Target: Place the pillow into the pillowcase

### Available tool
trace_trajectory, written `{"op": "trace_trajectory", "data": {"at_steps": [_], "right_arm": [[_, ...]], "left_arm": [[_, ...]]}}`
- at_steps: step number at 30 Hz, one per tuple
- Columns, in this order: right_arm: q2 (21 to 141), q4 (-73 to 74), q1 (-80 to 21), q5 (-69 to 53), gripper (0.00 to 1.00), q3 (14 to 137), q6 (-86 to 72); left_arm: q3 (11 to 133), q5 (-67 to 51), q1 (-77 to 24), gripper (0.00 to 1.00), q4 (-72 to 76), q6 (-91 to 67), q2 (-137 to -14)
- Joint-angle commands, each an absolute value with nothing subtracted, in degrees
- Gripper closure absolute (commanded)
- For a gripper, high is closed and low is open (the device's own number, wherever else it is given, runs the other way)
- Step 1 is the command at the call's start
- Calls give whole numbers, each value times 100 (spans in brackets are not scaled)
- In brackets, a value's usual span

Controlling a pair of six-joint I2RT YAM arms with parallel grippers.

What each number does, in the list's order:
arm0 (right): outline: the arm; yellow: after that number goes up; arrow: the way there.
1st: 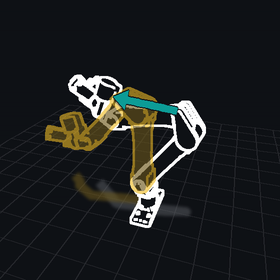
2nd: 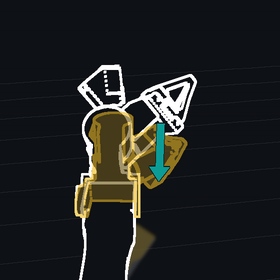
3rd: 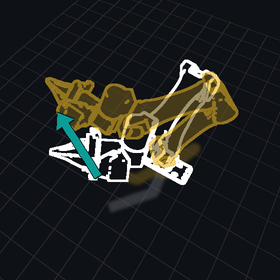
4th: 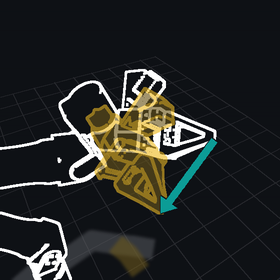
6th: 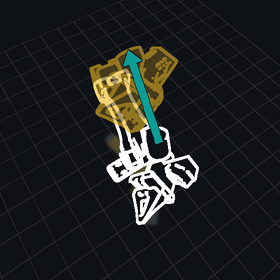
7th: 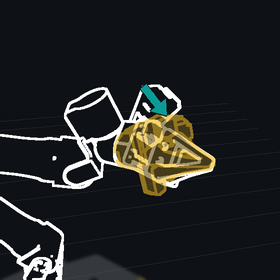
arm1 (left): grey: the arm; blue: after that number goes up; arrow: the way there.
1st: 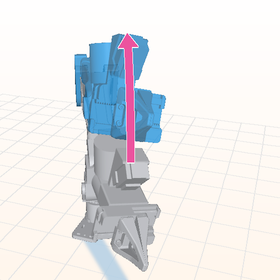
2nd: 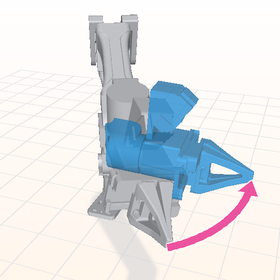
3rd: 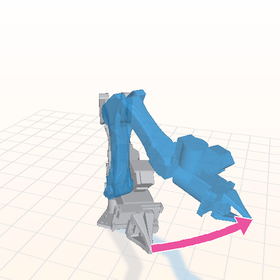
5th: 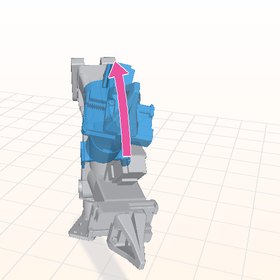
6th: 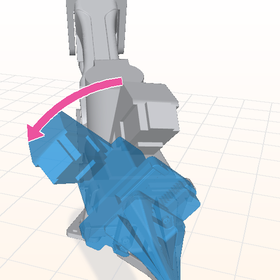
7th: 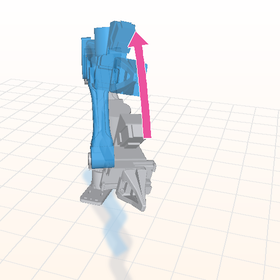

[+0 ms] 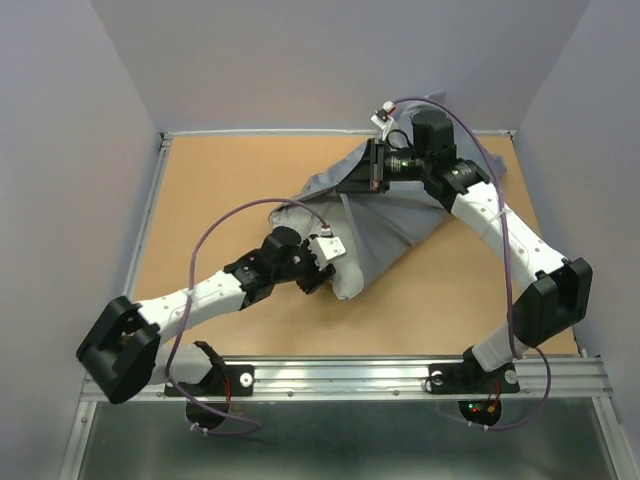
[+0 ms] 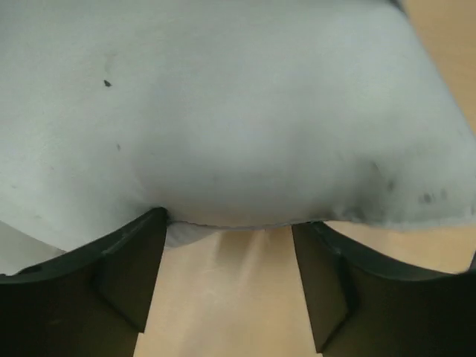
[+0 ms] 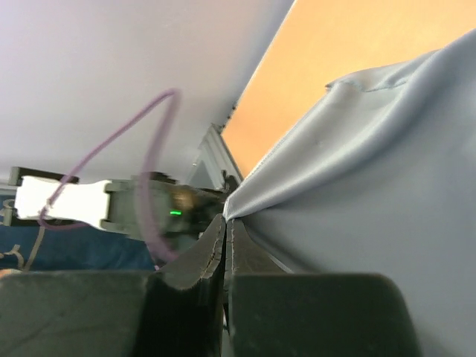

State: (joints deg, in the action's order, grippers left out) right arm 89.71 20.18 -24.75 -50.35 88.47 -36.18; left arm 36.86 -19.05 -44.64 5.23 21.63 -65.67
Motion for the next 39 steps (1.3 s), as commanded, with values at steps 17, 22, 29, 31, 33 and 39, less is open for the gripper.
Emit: {"op": "trace_trajectory", "data": {"at_steps": [17,22,29,31,33,39], "right_arm": [[8912,879,-3367,-3358,76,9072,-3157],[8465,2007,-2963,-2893,27,8737,-2349],[6812,3567,-2865,-2188,31,7323,-793],[6715,3893,-2865,-2101,35,7251,-406],[6767,4068,-2865,-2311,41,7094,-55],[7013,4386,-3260,-3094,37,6181,544]], "left_arm": [[4694,-1264,-3902,53,2304,-1187,-7823],[4580,-1441,-3797,38,1205,-485,-7201],[4324,-2195,-3735,30,100,1430,-6364],[4342,-2294,-3744,30,-296,2081,-6276],[4237,-2241,-3735,30,-562,2632,-6136],[3859,-2470,-3823,30,-212,3200,-5836]]}}
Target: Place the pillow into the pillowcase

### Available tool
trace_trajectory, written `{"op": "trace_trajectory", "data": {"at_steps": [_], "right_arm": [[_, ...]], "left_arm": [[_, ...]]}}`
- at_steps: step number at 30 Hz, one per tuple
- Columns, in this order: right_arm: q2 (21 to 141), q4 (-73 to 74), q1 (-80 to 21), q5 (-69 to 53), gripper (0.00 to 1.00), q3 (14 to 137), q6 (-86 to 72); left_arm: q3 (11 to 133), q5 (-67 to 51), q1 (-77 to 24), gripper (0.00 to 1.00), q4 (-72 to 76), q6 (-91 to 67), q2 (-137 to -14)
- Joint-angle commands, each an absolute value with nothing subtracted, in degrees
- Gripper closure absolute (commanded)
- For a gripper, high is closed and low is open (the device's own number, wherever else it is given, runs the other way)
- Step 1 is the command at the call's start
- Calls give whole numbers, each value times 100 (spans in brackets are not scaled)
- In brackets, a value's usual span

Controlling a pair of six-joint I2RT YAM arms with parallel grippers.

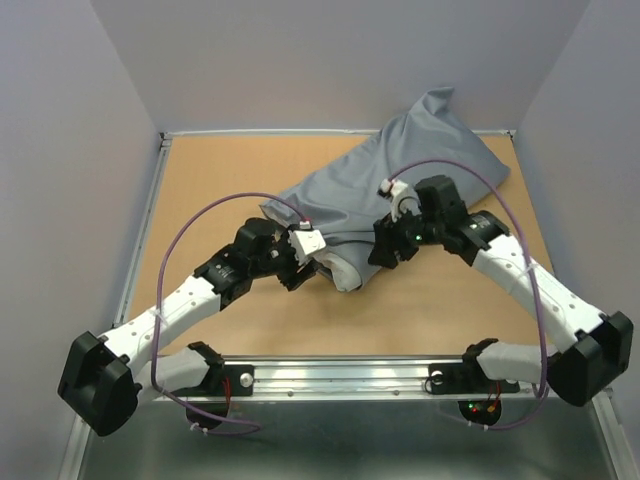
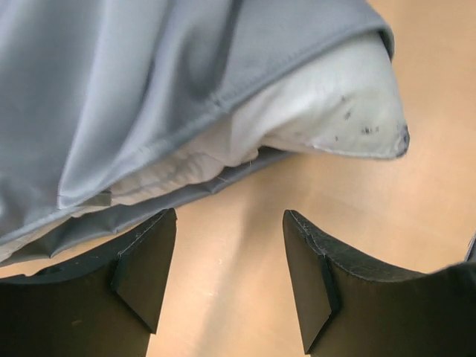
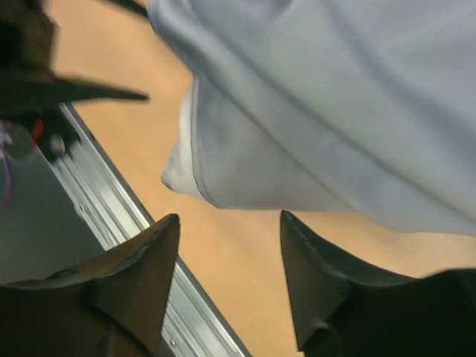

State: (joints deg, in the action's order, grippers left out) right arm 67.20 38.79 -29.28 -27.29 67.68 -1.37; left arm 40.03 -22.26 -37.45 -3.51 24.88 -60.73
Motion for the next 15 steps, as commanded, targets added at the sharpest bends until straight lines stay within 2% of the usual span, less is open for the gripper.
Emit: {"op": "trace_trajectory", "data": {"at_steps": [1,4,6,8,11,14,15], "right_arm": [[7066,4220,-3304,-3007,34,6066,545],[7452,3721,-3305,-2778,32,5775,562],[7811,3481,-3287,-2120,39,5792,615],[8076,3166,-3139,-1751,42,5966,764],[8577,2989,-2595,-1898,45,6553,914],[8859,2962,-2111,-1898,46,7012,1124],[8859,2953,-1979,-1951,46,7153,1238]], "left_arm": [[3876,-2409,-3832,30,-37,3147,-5984],[4016,-2382,-3876,31,237,2884,-6562],[4183,-2460,-3937,33,553,2602,-6828],[4332,-2470,-4130,34,903,2532,-7179],[4551,-2252,-4464,38,1404,2505,-7759],[5035,-2109,-4614,44,1836,2146,-8427],[5175,-2109,-4614,51,1950,1979,-8577]]}}
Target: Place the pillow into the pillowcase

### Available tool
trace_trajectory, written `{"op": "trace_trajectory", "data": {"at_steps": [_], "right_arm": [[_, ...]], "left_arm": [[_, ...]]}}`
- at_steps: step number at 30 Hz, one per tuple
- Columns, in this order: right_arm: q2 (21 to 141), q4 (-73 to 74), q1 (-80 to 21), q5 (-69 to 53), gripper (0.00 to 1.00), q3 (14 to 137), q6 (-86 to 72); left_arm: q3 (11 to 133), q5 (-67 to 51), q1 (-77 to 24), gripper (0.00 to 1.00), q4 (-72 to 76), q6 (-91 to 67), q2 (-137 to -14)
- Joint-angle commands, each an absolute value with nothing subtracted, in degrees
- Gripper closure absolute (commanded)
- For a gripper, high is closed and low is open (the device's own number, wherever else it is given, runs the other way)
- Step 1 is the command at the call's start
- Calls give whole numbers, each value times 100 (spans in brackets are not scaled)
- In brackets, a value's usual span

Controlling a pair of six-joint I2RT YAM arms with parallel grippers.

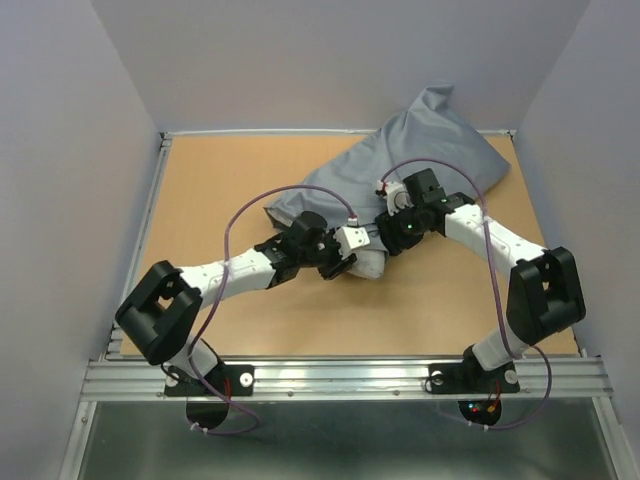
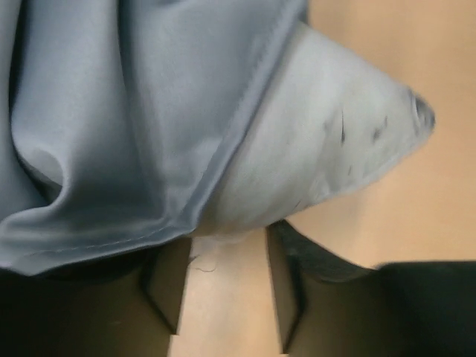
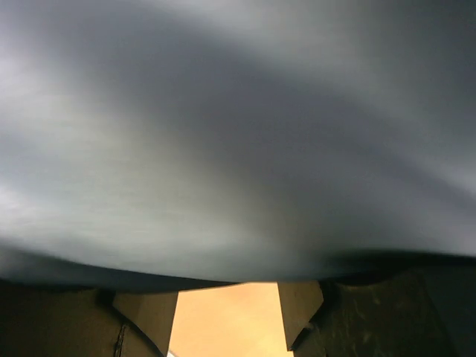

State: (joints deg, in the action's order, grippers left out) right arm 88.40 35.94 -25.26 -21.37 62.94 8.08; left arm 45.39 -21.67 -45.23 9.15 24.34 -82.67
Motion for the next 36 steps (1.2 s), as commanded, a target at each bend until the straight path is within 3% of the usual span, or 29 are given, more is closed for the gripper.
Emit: {"op": "trace_trajectory", "data": {"at_steps": [1,2,6,10,19,30,33,34,36], "right_arm": [[8833,2953,-1873,-1969,46,7189,1265],[8729,2944,-1689,-1995,46,7163,1274],[7842,3076,-1459,-2688,46,6525,1283],[6865,3392,-1459,-3427,43,5890,1292],[6558,4270,-1468,-3700,43,6073,2065],[7110,3675,-1503,-3639,51,5854,1934],[7285,3384,-1503,-3454,62,5792,1776],[7286,3340,-1503,-3506,76,5844,1732],[7190,3375,-1503,-3699,90,5915,1714]], "left_arm": [[5325,-2101,-4614,55,2047,1760,-8883],[5631,-2092,-4614,63,2178,1436,-9042],[6388,-2056,-4605,73,2224,932,-9720],[6574,-2074,-4535,74,2206,993,-9870],[6530,-2144,-4465,74,1978,1011,-9782],[6653,-2145,-4465,74,1969,879,-9923],[6697,-2145,-4456,74,1977,800,-9967],[6723,-2127,-4465,74,1969,782,-9984],[6741,-2083,-4456,74,1960,756,-10002]]}}
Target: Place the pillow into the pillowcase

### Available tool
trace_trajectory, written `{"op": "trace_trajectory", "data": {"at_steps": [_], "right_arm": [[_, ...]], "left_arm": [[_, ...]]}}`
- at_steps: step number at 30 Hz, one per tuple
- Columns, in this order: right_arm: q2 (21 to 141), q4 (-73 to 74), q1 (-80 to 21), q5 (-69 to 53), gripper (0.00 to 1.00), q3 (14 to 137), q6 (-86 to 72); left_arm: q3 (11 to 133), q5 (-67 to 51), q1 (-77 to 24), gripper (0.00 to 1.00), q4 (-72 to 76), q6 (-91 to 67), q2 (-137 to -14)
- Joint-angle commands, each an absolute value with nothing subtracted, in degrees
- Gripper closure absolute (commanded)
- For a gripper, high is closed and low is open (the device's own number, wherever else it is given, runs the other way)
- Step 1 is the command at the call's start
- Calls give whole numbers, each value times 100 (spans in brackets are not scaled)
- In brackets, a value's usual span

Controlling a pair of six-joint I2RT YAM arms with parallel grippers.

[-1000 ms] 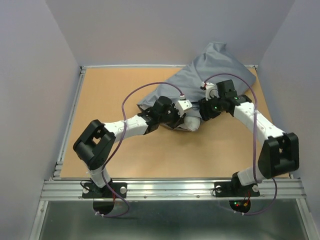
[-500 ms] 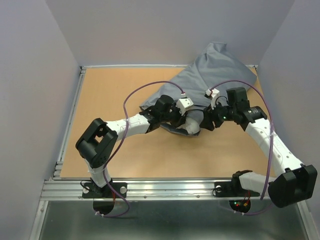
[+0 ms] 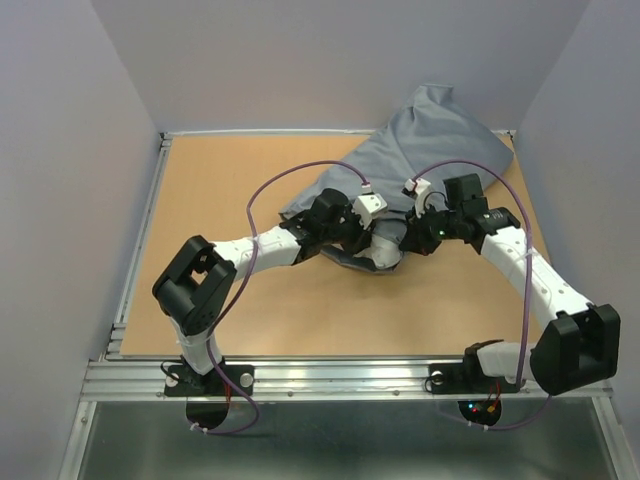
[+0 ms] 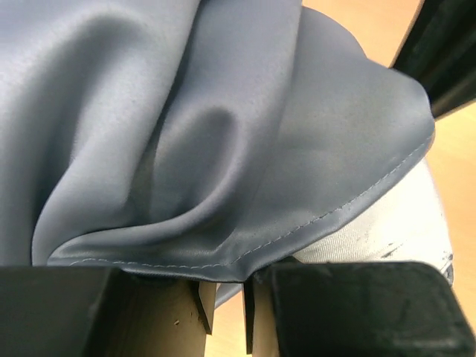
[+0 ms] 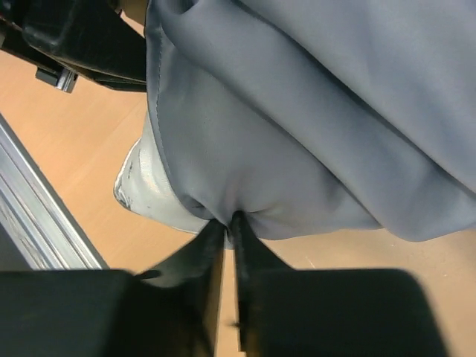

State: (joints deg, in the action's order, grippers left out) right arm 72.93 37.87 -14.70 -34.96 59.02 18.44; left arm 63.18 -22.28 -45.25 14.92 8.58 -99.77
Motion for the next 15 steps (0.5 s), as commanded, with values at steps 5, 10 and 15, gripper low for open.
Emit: {"op": "trace_trajectory", "data": {"at_steps": [5,10,15], "right_arm": [[6154,4620,-1547,-5023,99,6283,2029],[5161,5704,-1881,-5634,99,6460,2198],[5131,5468,-1960,-5460,99,6574,1979]], "left_arm": [[7118,-2180,-4447,76,1977,528,-10239],[7733,-2206,-4447,80,2056,212,-10679],[8689,-1777,-4447,88,1882,-263,-11389]]}}
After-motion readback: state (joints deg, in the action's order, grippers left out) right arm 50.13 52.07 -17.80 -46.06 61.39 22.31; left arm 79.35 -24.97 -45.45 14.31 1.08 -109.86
